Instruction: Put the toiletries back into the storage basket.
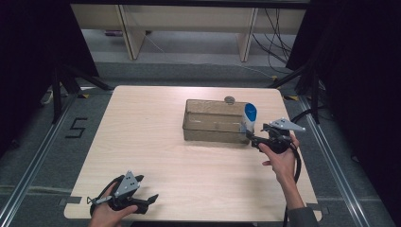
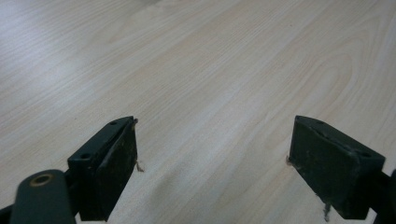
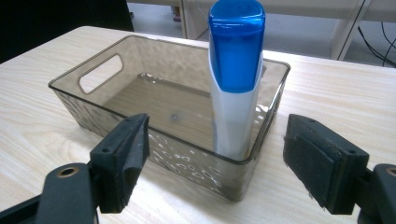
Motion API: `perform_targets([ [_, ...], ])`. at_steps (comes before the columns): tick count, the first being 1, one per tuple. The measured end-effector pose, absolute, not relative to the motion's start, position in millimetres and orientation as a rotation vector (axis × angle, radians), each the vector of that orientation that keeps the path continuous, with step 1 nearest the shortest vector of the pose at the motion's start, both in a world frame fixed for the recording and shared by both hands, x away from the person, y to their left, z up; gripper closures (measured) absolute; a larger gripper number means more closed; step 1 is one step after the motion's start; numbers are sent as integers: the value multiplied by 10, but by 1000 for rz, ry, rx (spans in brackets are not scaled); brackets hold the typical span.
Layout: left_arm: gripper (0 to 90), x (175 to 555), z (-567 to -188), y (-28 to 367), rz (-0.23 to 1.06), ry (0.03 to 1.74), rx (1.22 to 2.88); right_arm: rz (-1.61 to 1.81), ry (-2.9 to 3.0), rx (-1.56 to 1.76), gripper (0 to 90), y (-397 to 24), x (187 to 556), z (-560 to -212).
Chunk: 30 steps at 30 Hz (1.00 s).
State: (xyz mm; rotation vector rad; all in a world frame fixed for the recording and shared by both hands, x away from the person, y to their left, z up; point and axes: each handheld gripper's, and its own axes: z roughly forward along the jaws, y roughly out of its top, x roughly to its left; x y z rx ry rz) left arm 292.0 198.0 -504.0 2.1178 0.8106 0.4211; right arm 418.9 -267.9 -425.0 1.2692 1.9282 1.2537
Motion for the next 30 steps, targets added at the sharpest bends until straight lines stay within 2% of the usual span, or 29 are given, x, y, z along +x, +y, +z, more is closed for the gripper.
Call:
perform_targets([
  [30, 150, 2911, -5043, 1970, 421, 821, 2108, 1291, 1990, 1252, 231, -2536, 3892, -4294],
])
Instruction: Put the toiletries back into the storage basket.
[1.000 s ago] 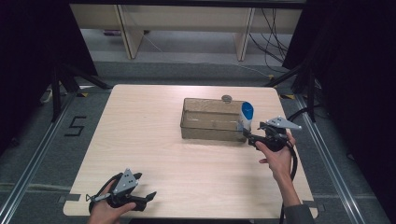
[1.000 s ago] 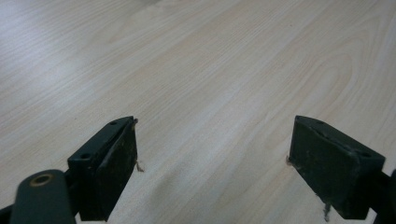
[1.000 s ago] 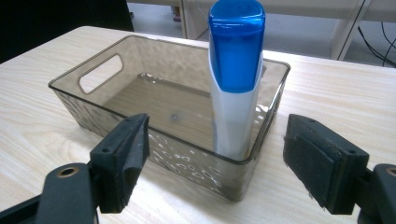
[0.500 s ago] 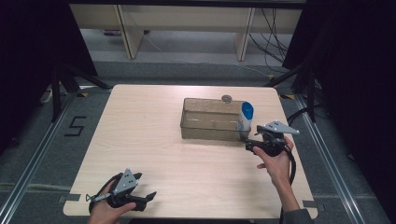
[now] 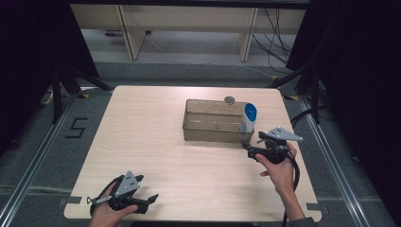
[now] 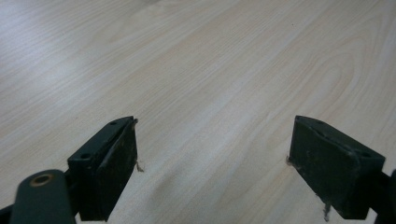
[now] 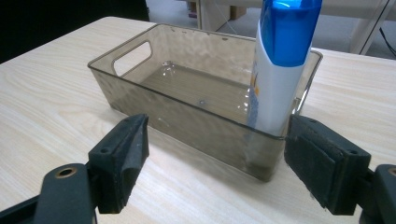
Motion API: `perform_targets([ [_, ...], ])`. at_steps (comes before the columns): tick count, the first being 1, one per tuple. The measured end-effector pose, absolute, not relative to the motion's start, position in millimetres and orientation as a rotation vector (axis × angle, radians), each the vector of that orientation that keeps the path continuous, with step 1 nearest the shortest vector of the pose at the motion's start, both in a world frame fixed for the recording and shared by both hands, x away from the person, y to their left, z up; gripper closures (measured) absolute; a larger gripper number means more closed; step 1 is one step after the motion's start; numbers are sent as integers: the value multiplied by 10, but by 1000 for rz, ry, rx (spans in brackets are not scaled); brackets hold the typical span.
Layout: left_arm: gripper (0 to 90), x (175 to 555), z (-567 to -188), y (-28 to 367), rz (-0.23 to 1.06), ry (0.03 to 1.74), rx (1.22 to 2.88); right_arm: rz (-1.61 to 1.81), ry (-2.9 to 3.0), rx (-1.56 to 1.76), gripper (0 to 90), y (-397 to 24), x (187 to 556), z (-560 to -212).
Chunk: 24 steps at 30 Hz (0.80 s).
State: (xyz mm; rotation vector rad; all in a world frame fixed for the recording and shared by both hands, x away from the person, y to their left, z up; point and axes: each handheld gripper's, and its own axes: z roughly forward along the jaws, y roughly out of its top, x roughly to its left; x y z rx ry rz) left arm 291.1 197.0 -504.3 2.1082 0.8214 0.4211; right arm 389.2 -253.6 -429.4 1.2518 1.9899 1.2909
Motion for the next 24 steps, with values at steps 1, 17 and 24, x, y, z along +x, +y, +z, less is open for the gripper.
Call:
perform_targets([
  [1, 150, 2910, -5044, 1966, 421, 826, 2106, 1290, 1997, 1238, 232, -2546, 3894, -4294],
  [17, 150, 2925, -5040, 1972, 426, 827, 2114, 1300, 2038, 1205, 232, -2488, 3743, -4382],
  [24, 150, 2938, -5048, 1968, 429, 835, 2112, 1311, 2051, 1230, 232, -2484, 3661, -4425],
])
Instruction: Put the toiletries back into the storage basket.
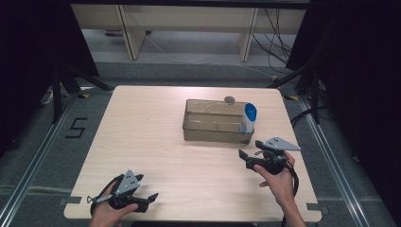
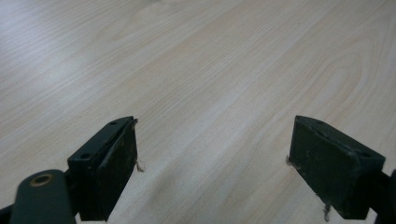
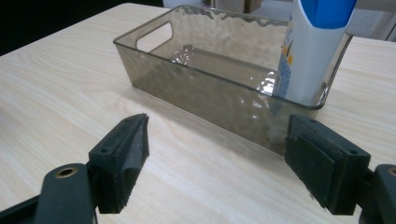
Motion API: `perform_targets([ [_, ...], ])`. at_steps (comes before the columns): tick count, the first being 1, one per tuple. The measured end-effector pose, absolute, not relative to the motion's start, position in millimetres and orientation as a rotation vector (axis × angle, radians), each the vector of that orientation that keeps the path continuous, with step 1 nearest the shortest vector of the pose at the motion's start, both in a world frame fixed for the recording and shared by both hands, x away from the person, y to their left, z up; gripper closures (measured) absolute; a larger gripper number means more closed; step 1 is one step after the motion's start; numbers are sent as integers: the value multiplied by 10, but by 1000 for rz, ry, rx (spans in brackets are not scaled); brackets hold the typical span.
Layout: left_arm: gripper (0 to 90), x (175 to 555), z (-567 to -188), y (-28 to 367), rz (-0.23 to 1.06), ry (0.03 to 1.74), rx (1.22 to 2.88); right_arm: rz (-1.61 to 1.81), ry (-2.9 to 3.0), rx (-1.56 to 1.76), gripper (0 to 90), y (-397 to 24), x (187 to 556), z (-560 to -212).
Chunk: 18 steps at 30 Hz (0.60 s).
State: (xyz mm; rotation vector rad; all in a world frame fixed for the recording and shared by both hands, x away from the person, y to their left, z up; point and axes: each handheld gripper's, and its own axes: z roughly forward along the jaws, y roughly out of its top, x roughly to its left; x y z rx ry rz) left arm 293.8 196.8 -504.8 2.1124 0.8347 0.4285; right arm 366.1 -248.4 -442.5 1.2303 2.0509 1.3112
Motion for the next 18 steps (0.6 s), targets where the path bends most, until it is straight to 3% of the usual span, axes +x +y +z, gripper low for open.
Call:
perform_targets([
  [18, 150, 2921, -5040, 1980, 440, 814, 2131, 1307, 2101, 1195, 232, -2420, 3431, -4484],
])
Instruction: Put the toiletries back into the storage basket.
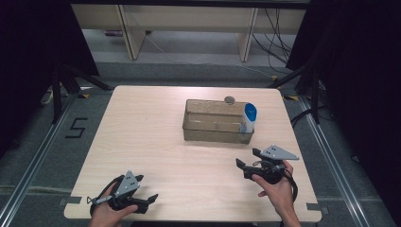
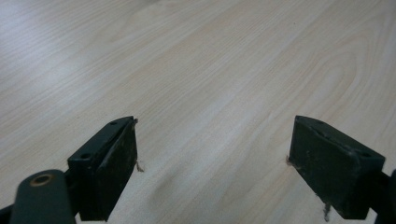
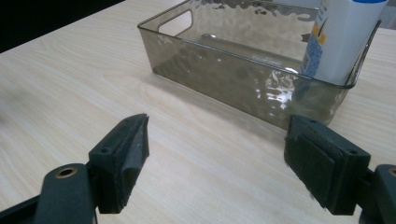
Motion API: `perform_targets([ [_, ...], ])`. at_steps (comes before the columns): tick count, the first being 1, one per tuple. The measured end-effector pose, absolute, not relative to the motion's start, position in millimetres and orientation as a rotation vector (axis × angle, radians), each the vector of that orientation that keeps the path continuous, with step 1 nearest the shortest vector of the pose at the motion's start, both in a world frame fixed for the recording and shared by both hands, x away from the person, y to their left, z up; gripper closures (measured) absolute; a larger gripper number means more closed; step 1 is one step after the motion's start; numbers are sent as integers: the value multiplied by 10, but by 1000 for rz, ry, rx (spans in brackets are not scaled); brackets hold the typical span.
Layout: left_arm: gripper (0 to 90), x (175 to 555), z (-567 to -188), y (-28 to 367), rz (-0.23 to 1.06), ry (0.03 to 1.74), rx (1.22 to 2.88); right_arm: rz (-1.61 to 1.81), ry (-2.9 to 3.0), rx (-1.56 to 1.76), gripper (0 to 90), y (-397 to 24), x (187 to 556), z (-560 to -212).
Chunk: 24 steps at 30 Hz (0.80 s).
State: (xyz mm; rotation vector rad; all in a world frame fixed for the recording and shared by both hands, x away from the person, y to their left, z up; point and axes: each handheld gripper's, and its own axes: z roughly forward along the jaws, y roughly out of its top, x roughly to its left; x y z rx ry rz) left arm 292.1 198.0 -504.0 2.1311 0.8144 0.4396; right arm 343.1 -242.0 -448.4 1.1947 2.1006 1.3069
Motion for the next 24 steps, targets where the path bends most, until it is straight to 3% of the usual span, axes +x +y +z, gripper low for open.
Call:
perform_targets([
  [24, 150, 2918, -5040, 1977, 442, 817, 2128, 1317, 2125, 1162, 229, -2444, 3237, -4576],
])
